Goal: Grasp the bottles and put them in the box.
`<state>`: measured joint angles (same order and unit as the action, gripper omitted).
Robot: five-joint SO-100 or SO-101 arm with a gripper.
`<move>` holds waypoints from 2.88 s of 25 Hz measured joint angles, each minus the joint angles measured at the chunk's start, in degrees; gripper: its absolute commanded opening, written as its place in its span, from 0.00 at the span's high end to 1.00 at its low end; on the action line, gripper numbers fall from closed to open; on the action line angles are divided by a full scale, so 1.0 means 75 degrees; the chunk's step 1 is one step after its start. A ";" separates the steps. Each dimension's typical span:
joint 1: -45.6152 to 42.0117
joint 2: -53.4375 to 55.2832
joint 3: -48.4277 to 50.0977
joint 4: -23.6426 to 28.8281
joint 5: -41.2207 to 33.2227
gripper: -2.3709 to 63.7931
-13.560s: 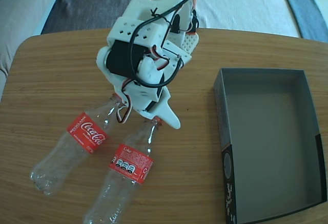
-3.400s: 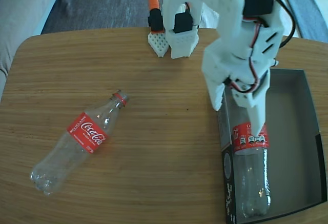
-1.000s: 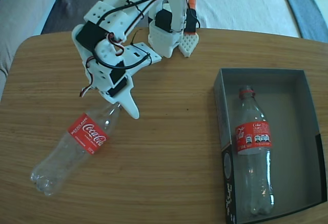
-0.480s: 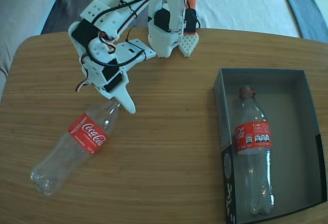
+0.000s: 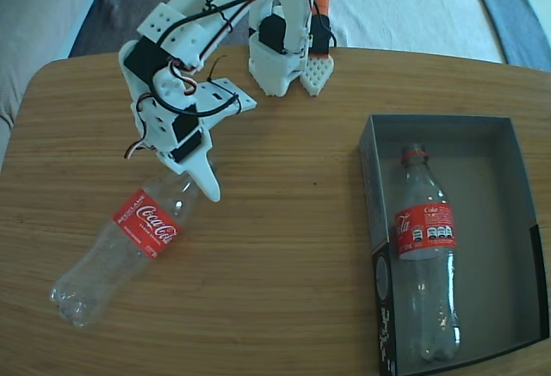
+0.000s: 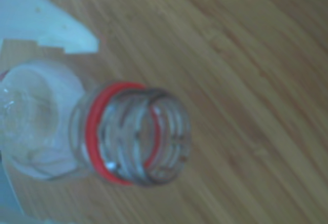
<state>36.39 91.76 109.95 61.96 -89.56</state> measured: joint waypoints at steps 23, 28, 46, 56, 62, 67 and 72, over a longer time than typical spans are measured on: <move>-0.0352 -0.0855 0.0000 -0.0316 0.0035 0.31; -0.0410 -0.0855 0.0000 -0.0316 0.0035 0.57; -0.0492 -0.0867 -0.0492 -0.0223 0.0070 0.97; -0.1887 -0.0445 -0.2918 0.0527 0.1031 0.97; -0.3469 -0.0410 -0.4676 0.2836 0.1863 0.97; -0.4770 -0.0398 -0.5813 0.4324 0.2508 0.97; -0.5871 -0.0398 -0.6598 0.4336 0.3480 0.97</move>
<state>-7.65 88.77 60.47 94.48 -63.46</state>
